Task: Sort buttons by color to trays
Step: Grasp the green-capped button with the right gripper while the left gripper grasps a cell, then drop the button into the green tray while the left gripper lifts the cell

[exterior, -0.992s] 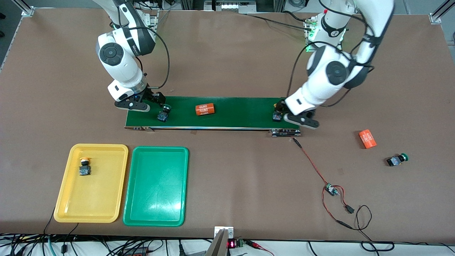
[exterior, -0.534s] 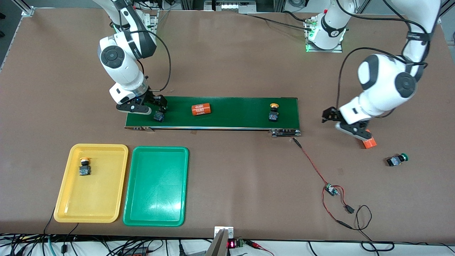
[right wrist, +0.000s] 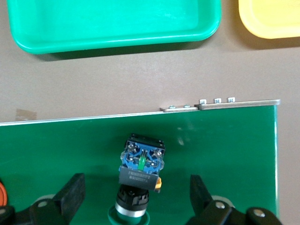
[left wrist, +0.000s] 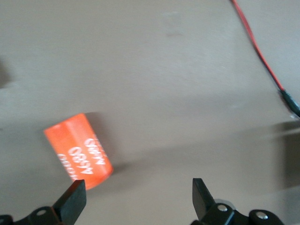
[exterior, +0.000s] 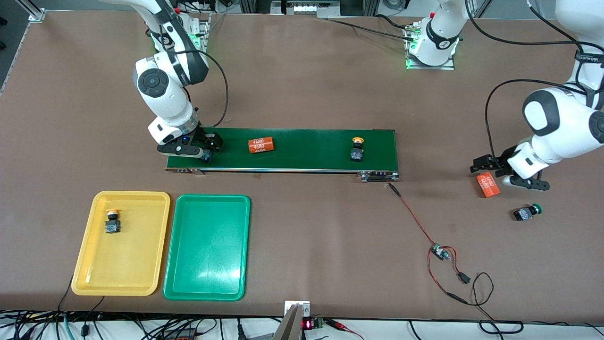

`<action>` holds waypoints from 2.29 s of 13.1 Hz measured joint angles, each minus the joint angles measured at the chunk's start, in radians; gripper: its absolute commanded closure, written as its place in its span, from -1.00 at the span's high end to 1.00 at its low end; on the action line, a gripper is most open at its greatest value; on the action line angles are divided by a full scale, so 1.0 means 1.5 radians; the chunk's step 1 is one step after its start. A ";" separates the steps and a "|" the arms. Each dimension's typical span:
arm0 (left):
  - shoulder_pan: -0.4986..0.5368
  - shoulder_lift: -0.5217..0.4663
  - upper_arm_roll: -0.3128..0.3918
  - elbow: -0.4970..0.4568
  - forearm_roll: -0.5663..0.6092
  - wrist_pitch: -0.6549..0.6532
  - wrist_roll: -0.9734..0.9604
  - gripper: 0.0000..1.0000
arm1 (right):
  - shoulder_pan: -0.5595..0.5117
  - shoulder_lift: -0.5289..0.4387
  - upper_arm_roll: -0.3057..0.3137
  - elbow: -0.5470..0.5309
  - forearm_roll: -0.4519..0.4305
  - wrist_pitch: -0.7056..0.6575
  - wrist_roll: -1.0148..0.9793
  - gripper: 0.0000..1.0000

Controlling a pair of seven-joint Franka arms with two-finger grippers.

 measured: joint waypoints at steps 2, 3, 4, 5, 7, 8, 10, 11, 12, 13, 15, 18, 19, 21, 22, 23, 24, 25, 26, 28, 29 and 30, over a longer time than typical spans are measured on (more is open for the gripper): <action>0.009 0.010 0.007 0.011 0.000 0.003 -0.003 1.00 | 0.000 0.006 -0.002 0.000 -0.004 0.009 0.000 0.73; 0.009 0.015 0.009 0.013 0.000 0.015 -0.008 1.00 | -0.001 0.010 -0.004 0.000 -0.004 0.016 0.000 0.66; 0.009 0.022 0.010 0.015 0.000 0.031 -0.025 1.00 | -0.001 0.014 -0.007 0.000 -0.005 0.022 -0.003 0.62; 0.007 0.031 0.010 0.017 0.000 0.043 -0.054 1.00 | -0.001 0.017 -0.009 0.000 -0.006 0.025 -0.006 0.55; -0.006 0.048 0.009 0.024 0.054 0.054 -0.130 1.00 | -0.003 0.024 -0.016 0.001 -0.008 0.034 -0.017 0.36; -0.013 0.057 0.009 0.036 0.106 0.058 -0.177 1.00 | -0.005 0.026 -0.018 0.002 -0.008 0.037 -0.021 0.18; -0.017 0.072 0.010 0.059 0.158 0.058 -0.223 1.00 | -0.008 0.028 -0.019 0.003 -0.009 0.039 -0.024 -0.21; -0.017 0.077 0.014 0.064 0.164 0.058 -0.228 1.00 | -0.009 0.029 -0.019 0.004 -0.009 0.039 -0.026 -0.32; -0.017 0.080 0.019 0.065 0.166 0.058 -0.228 1.00 | -0.009 0.030 -0.020 0.005 -0.009 0.039 -0.026 -0.41; -0.016 0.081 0.023 0.065 0.166 0.058 -0.228 1.00 | -0.009 0.031 -0.020 0.007 -0.009 0.039 -0.026 -0.51; -0.015 0.086 0.027 0.065 0.166 0.058 -0.228 1.00 | -0.009 0.032 -0.020 0.010 -0.009 0.039 -0.026 -0.54; -0.014 0.098 0.031 0.065 0.166 0.058 -0.229 1.00 | -0.009 0.031 -0.021 0.050 -0.010 0.010 -0.034 -0.54; -0.014 0.098 0.031 0.065 0.166 0.057 -0.229 1.00 | -0.009 0.031 -0.022 0.092 -0.012 -0.035 -0.046 -0.54; -0.014 0.098 0.031 0.066 0.166 0.054 -0.231 1.00 | -0.011 0.035 -0.030 0.190 -0.012 -0.095 -0.094 -0.54; -0.014 0.098 0.031 0.066 0.166 0.049 -0.233 1.00 | -0.014 0.043 -0.035 0.224 -0.012 -0.106 -0.112 -0.54; -0.014 0.098 0.031 0.066 0.166 0.044 -0.235 1.00 | -0.017 0.060 -0.037 0.252 -0.012 -0.108 -0.123 -0.54; -0.015 0.098 0.031 0.066 0.166 0.039 -0.236 1.00 | -0.018 0.086 -0.037 0.280 -0.012 -0.108 -0.128 -0.53; -0.014 0.099 0.031 0.066 0.166 0.037 -0.236 1.00 | -0.018 0.119 -0.038 0.312 -0.012 -0.107 -0.136 -0.53; -0.014 0.101 0.031 0.066 0.166 0.036 -0.236 1.00 | -0.018 0.154 -0.038 0.344 -0.012 -0.105 -0.146 -0.53; -0.014 0.108 0.031 0.066 0.166 0.036 -0.236 1.00 | -0.018 0.221 -0.038 0.398 -0.012 -0.103 -0.170 -0.50; -0.014 0.113 0.031 0.066 0.166 0.036 -0.236 1.00 | -0.018 0.249 -0.039 0.418 -0.012 -0.097 -0.174 -0.45; -0.014 0.119 0.031 0.066 0.166 0.038 -0.236 1.00 | -0.017 0.271 -0.042 0.432 -0.012 -0.085 -0.177 -0.26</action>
